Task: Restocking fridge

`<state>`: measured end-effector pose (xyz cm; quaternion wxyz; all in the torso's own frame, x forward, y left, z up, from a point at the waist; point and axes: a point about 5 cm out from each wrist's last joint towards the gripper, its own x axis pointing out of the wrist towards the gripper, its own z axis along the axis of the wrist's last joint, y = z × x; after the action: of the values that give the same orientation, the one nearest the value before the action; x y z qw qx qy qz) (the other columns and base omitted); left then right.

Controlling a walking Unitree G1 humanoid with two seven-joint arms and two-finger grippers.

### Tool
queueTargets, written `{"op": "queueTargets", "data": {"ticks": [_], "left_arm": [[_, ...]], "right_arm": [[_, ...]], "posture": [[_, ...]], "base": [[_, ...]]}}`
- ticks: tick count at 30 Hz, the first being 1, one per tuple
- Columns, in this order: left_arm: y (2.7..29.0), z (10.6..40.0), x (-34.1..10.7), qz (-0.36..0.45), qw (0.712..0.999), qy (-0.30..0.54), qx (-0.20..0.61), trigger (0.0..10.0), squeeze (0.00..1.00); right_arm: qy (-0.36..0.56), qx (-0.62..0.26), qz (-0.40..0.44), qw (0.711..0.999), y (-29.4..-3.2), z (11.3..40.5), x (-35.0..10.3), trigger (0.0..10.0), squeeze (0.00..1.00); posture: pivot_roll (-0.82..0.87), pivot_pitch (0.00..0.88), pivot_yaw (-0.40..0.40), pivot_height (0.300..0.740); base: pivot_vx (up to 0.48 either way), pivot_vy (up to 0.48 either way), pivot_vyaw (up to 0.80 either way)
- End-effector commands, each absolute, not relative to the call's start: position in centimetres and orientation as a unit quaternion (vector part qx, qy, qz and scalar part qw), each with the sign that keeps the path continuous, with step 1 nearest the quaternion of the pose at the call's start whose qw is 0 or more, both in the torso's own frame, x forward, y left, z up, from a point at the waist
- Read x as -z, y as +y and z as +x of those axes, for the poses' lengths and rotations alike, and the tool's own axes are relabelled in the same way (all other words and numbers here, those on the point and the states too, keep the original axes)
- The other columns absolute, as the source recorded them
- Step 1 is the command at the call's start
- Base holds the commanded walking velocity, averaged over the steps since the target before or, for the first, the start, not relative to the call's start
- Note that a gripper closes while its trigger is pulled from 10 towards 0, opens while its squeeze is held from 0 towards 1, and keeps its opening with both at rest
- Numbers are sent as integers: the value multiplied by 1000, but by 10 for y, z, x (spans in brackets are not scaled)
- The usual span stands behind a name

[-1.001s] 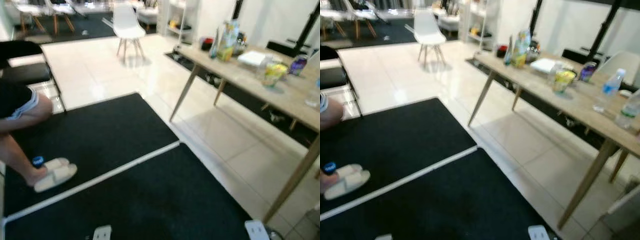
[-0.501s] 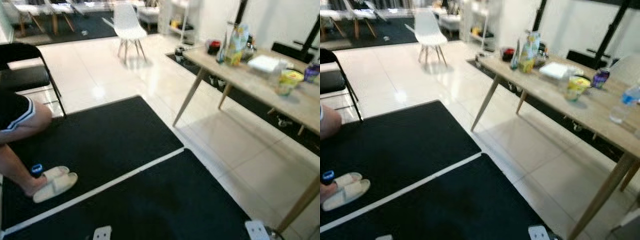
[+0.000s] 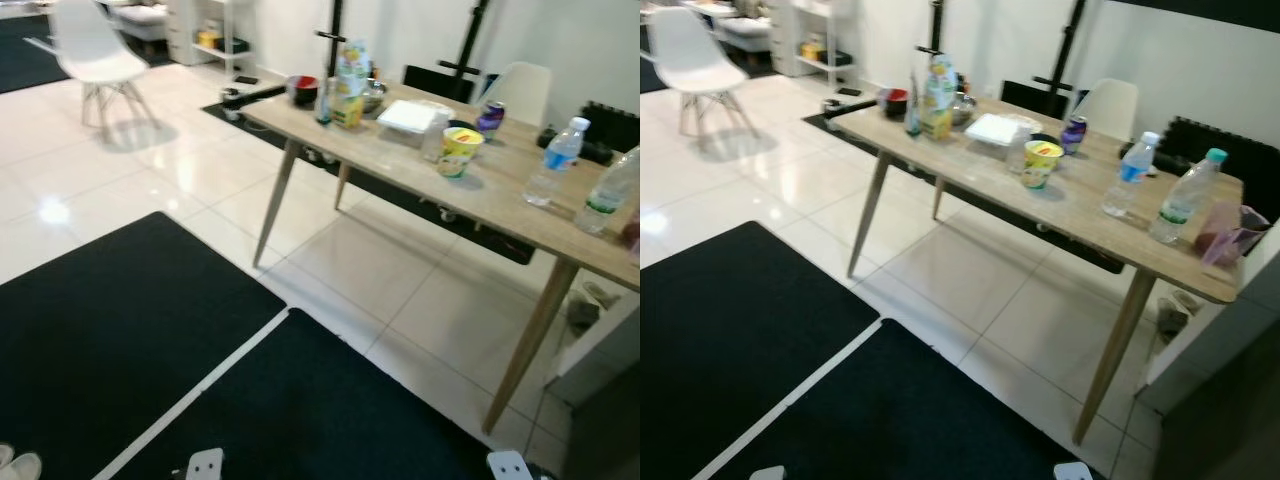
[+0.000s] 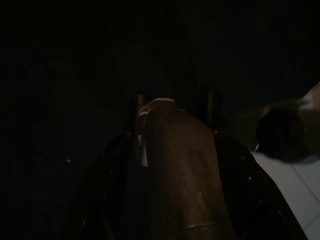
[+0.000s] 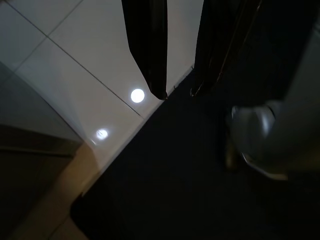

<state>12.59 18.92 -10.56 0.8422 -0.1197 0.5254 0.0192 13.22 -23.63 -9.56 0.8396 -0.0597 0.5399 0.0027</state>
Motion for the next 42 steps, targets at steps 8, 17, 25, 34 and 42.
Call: {"op": "queueTargets", "data": {"ticks": [8, 17, 25, 34, 42], "left_arm": [[185, 115, 110, -122, 829, 545, -13, 10000, 0], [185, 115, 109, -121, 830, 544, -11, 10000, 0], [181, 117, 109, -123, 830, 543, -7, 10000, 0], [181, 117, 109, -122, 830, 543, -5, 10000, 0], [182, 118, 109, -121, 831, 543, -6, 10000, 0]], "right_arm": [[532, 1, -68, 844, -240, 137, 93, 10000, 0], [536, -6, -76, 841, -240, 136, 93, 10000, 0], [538, -7, -75, 840, -240, 135, 94, 10000, 0], [539, -7, -74, 839, -240, 135, 94, 10000, 0], [539, -6, -73, 839, -240, 134, 94, 10000, 0]], "posture": [[-55, 0, -50, 740], [-54, 0, -53, 740], [-55, 0, -54, 740], [-59, 0, -53, 740], [-60, 0, -51, 740]], "base": [[250, 0, 0], [271, 0, 0], [244, 0, -772], [278, 0, -788], [280, 0, -788]]}}
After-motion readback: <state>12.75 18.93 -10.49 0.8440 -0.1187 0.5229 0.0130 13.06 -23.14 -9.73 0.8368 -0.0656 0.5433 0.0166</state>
